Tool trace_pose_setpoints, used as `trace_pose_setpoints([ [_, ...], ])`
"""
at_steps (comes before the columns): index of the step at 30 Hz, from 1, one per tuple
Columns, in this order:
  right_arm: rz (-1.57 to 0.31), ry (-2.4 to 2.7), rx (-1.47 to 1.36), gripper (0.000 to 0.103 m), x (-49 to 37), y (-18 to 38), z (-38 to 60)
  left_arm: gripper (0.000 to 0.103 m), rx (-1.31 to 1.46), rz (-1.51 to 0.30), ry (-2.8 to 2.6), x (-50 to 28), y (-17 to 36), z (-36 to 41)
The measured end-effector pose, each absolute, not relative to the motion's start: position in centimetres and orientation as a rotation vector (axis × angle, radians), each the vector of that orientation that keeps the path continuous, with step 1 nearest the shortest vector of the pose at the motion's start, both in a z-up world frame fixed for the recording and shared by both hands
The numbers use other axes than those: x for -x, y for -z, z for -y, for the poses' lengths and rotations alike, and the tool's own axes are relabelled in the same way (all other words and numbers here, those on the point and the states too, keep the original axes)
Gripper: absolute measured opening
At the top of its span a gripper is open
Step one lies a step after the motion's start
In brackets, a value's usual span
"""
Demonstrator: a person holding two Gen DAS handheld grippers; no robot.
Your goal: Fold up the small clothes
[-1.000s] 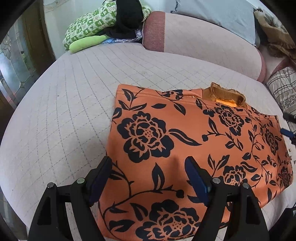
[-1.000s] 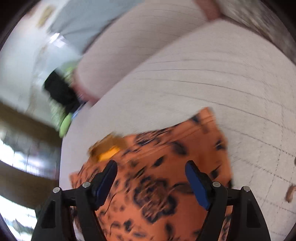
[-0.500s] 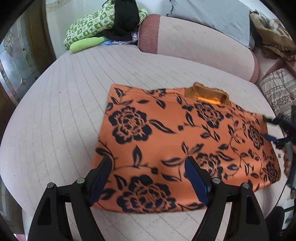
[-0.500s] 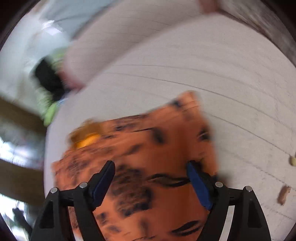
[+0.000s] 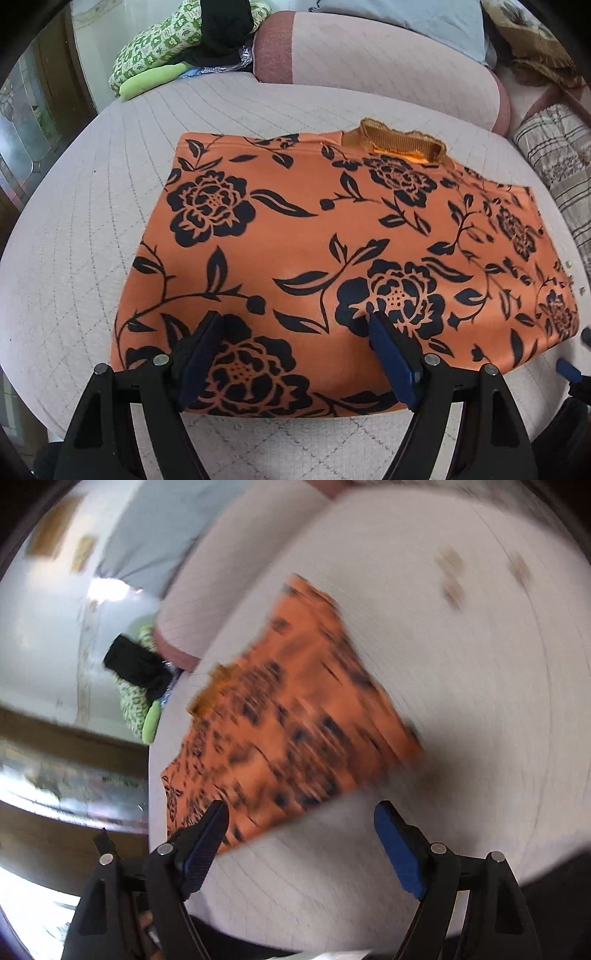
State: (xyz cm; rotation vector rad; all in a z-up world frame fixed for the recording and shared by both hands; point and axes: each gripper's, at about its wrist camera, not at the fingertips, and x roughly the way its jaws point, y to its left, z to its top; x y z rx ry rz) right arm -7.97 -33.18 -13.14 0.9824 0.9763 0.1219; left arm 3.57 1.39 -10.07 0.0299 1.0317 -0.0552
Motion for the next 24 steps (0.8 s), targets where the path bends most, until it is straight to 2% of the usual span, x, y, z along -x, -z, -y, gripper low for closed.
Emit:
trace_pose_setpoints([
  [7, -0.837, -0.085, -1.166, 0.085, 6.0, 13.9, 36.3, 0.081, -0.011, -0.997, 0.065, -3.1, 9.3, -0.5],
  [11, -0.824, -0.087, -1.174, 0.085, 5.1, 14.2, 36.3, 0.081, -0.031, -0.987, 0.088, -3.5, 9.4, 1.1],
  [16, -0.806, -0.107, -1.138, 0.080, 4.6, 13.4, 36.4, 0.081, -0.055, -0.935, 0.114, -3.5, 8.7, 3.0],
  [18, -0.824, -0.109, -1.072, 0.072, 4.1, 13.3, 36.0, 0.081, -0.088, -0.951, 0.118, -3.9, 9.1, 3.9],
  [20, -0.844, -0.107, -1.067, 0.070, 3.7, 14.2, 35.8, 0.081, -0.129, -0.979, 0.114, -4.4, 10.2, 4.7],
  [24, -0.824, -0.132, -1.065, 0.070, 4.0, 14.2, 36.0, 0.081, -0.114, -0.957, 0.099, -4.4, 9.6, 5.0],
])
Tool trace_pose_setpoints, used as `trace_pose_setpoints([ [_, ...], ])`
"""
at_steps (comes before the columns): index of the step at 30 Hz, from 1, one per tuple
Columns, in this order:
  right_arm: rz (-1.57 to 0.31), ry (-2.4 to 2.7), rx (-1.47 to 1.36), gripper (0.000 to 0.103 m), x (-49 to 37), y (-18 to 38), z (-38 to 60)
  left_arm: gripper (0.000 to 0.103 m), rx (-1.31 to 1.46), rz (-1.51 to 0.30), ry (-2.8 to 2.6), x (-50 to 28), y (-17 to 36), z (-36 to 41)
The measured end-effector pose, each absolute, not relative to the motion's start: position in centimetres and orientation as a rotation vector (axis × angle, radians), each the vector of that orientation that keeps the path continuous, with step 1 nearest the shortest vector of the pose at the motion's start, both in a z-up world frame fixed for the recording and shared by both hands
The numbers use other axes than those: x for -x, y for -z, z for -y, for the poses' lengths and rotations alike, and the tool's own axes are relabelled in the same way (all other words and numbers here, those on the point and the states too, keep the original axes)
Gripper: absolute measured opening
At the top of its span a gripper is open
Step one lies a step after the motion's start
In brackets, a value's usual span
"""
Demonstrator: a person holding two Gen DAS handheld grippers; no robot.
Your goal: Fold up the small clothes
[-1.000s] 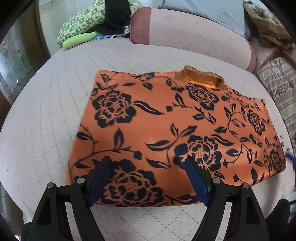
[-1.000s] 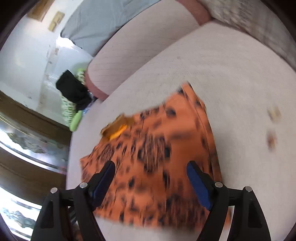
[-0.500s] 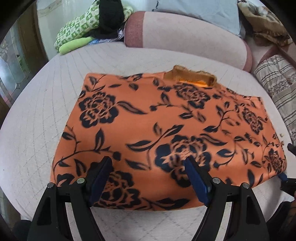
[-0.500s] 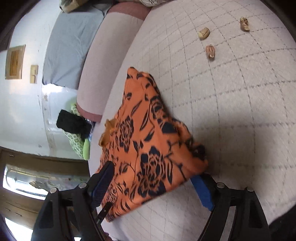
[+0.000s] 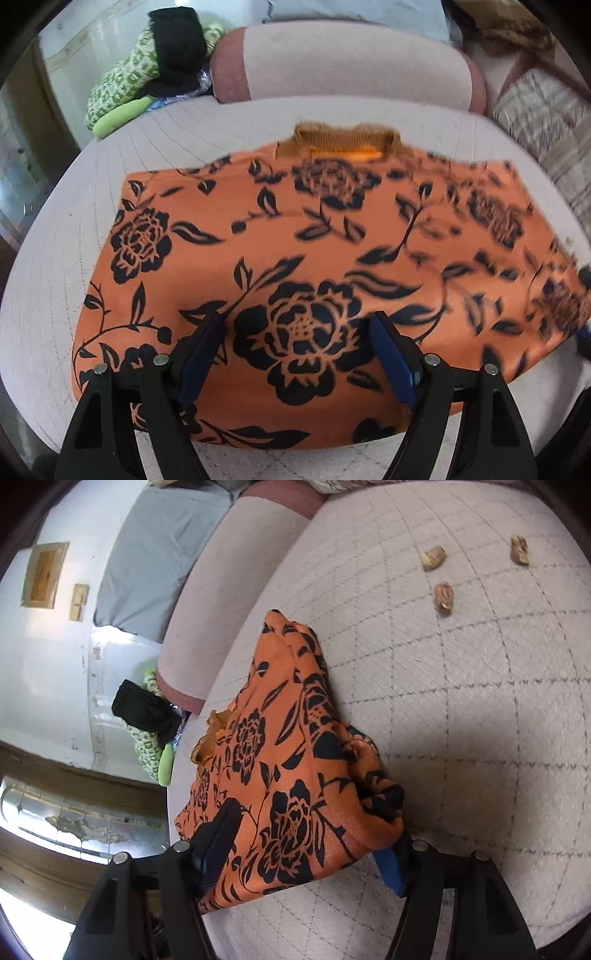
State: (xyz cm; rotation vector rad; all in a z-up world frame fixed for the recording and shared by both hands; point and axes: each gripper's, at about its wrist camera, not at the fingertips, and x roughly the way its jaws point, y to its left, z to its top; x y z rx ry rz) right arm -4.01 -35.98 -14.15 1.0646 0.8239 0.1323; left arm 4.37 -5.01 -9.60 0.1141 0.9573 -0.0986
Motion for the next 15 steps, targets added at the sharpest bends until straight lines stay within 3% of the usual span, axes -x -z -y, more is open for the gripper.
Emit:
trace_pose_setpoints([
  [5, -0.805, -0.150, -1.031, 0.071, 4.1, 13.3, 35.8, 0.083, -0.069, -0.892, 0.071, -5.0, 7.8, 5.4],
  [8, -0.823, -0.126, -0.973, 0.071, 3.6, 13.1, 35.3, 0.084, -0.101, -1.015, 0.048, -6.8, 10.6, 5.8],
  [15, -0.831, -0.103, -0.941, 0.073, 3.2, 12.3, 34.8, 0.086, -0.069, -0.977, 0.071, -6.9, 9.7, 5.7],
])
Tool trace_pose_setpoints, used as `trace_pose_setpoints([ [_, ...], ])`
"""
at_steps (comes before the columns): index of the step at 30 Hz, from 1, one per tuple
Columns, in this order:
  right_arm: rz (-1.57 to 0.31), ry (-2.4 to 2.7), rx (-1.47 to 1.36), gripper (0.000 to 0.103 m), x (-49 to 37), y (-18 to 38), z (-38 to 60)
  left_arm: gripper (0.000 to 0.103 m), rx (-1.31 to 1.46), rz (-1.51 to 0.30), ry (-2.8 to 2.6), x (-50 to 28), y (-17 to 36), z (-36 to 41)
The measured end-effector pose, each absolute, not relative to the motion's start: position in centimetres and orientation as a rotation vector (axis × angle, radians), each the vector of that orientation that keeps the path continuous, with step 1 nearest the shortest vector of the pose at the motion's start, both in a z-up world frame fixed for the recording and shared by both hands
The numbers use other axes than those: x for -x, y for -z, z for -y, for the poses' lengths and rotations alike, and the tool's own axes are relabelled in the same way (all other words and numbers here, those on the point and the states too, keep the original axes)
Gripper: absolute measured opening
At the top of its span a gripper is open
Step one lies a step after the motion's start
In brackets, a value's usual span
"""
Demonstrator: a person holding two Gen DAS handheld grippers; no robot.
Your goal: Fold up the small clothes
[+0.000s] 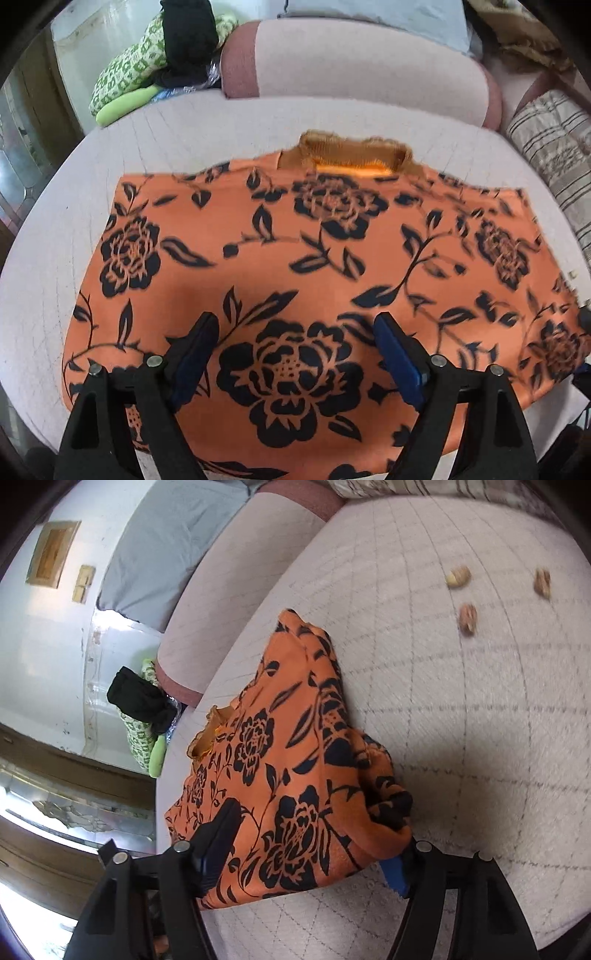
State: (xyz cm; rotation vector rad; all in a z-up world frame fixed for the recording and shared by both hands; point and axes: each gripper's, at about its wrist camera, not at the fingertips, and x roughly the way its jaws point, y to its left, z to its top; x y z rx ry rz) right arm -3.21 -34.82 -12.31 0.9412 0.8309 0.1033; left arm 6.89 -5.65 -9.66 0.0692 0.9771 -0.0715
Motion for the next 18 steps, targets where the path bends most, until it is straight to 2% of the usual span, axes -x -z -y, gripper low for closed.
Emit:
trace_pose_setpoints([
  [4, -0.867, -0.079, -0.912, 0.072, 2.4, 12.6, 34.3, 0.088, -0.082, -1.026, 0.080, -7.9, 11.5, 5.6],
  [7, -0.876, -0.057, -0.908, 0.063, 1.7, 12.9, 34.2, 0.091, -0.113, -0.981, 0.089, -7.9, 11.6, 6.0],
  [9, -0.898, -0.054, -0.894, 0.019, 1.1, 13.1, 34.1, 0.091, -0.095, -0.994, 0.100, -8.1, 11.6, 5.8],
  [12, -0.913, -0.026, -0.859, 0.016, 0.7, 12.8, 33.7, 0.090, -0.070, -1.008, 0.133, -8.1, 10.8, 5.0],
  [18, -0.838, -0.029, -0.679, 0.014, 0.8, 8.0, 30.9, 0.090, 0.069, -0.889, 0.130, -5.2, 7.0, 0.2],
])
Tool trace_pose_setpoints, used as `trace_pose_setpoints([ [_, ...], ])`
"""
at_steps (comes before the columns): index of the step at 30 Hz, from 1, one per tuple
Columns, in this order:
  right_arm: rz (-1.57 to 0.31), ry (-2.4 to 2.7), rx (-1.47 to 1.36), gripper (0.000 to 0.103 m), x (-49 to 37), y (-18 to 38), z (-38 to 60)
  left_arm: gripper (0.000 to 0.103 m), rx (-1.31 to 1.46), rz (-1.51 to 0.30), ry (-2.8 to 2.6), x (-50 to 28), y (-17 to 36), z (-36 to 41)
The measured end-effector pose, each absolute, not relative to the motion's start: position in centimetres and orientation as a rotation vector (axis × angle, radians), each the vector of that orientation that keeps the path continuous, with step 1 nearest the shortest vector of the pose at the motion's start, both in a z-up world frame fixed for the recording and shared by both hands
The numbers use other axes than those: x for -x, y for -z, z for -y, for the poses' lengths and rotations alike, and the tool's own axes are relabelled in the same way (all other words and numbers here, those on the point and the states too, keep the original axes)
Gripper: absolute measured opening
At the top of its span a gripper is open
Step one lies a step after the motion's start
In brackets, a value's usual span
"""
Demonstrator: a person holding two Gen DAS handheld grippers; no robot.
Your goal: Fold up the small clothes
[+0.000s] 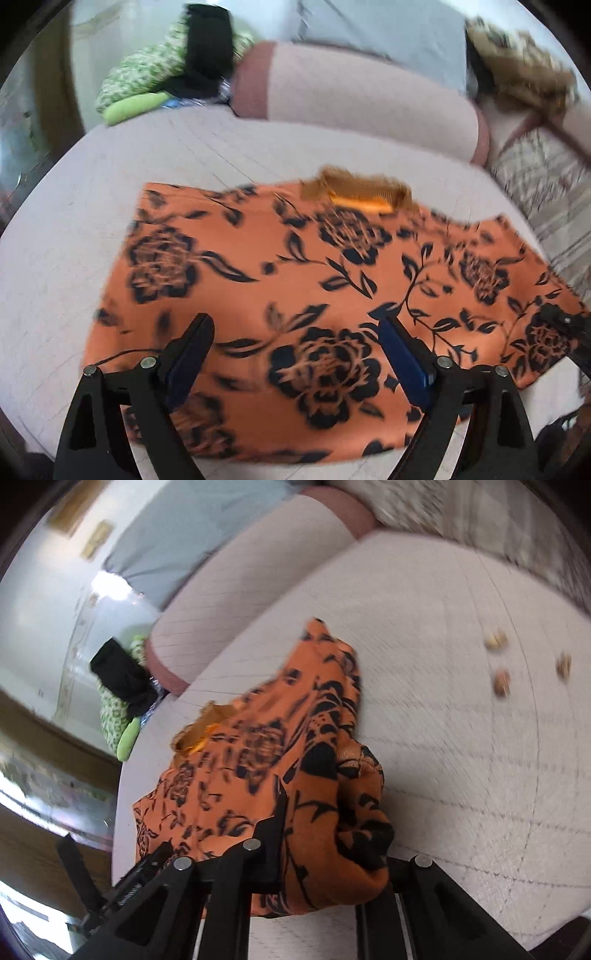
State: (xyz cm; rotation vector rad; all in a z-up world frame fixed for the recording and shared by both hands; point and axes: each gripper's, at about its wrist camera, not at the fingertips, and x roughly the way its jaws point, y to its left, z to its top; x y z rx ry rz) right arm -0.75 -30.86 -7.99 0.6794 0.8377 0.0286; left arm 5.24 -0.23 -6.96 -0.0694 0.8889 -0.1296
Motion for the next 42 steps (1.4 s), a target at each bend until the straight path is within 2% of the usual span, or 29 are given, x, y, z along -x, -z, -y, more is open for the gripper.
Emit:
trace_pose_setpoints([
  [5, -0.748, -0.080, -0.519, 0.012, 0.1, 2.7, 26.1, 0.090, 0.169, -0.776, 0.031, -2.1, 4.4, -7.2],
  [9, -0.662, -0.193, -0.270, 0.012, -0.2, -2.4, 16.7, 0.090, 0.246, -0.741, -0.078, -0.8, 4.2, -12.5],
  [11, -0.687, -0.245, -0.172, 0.012, -0.7, -2.2, 12.1, 0.090, 0.294, -0.759, -0.119, -0.3, 5.1, -14.9],
  [13, -0.745, -0.309, -0.080, 0.013, -1.5, 0.4, 7.3, 0.090, 0.338, -0.785, -0.137, 0.0, 6.0, -16.5],
  [15, -0.909, -0.388, -0.034, 0.028, -3.2, 5.5, 3.3, 0.090, 0.376, -0.811, -0.138, 0.0, 6.8, -17.3],
  [17, -1.021, -0.473, -0.088, 0.034, -3.9, 9.0, 2.0, 0.090, 0.414, -0.826, -0.105, 0.2, 7.2, -17.9],
  [19, -0.971, -0.471, -0.156, 0.037, -3.0, 9.0, 2.9, 0.090, 0.441, -0.815, -0.051, 0.4, 7.1, -17.7],
  [21, -0.949, -0.505, -0.260, 0.071, -2.3, 8.0, 4.7, 0.090, 0.477, -0.820, 0.009, 0.3, 6.9, -17.0],
  [24, -0.866, -0.504, -0.340, 0.085, -0.4, 6.1, 7.7, 0.090, 0.513, -0.840, 0.140, -0.1, 6.5, -14.8],
  [34, -0.779, -0.421, -0.546, 0.087, 4.2, 7.0, 15.4, 0.090, 0.431, -1.048, 0.285, -2.1, 8.8, -6.3],
  [35, -0.775, -0.424, -0.561, 0.087, 3.9, 7.1, 15.6, 0.086, 0.437, -1.042, 0.289, -2.1, 8.8, -6.0],
  [37, -0.762, -0.424, -0.588, 0.087, 3.9, 7.0, 16.3, 0.057, 0.451, -1.042, 0.322, -2.2, 8.6, -5.5],
  [38, -0.755, -0.430, -0.597, 0.087, 4.0, 7.0, 16.6, 0.030, 0.448, -1.060, 0.319, -2.5, 8.8, -5.4],
  [39, -0.749, -0.433, -0.602, 0.087, 3.9, 7.1, 16.7, 0.015, 0.441, -1.077, 0.301, -2.8, 8.9, -5.2],
  [42, -0.755, -0.437, -0.621, 0.087, 4.0, 7.5, 17.2, 0.014, 0.498, -1.090, 0.317, -3.5, 9.0, -5.7],
])
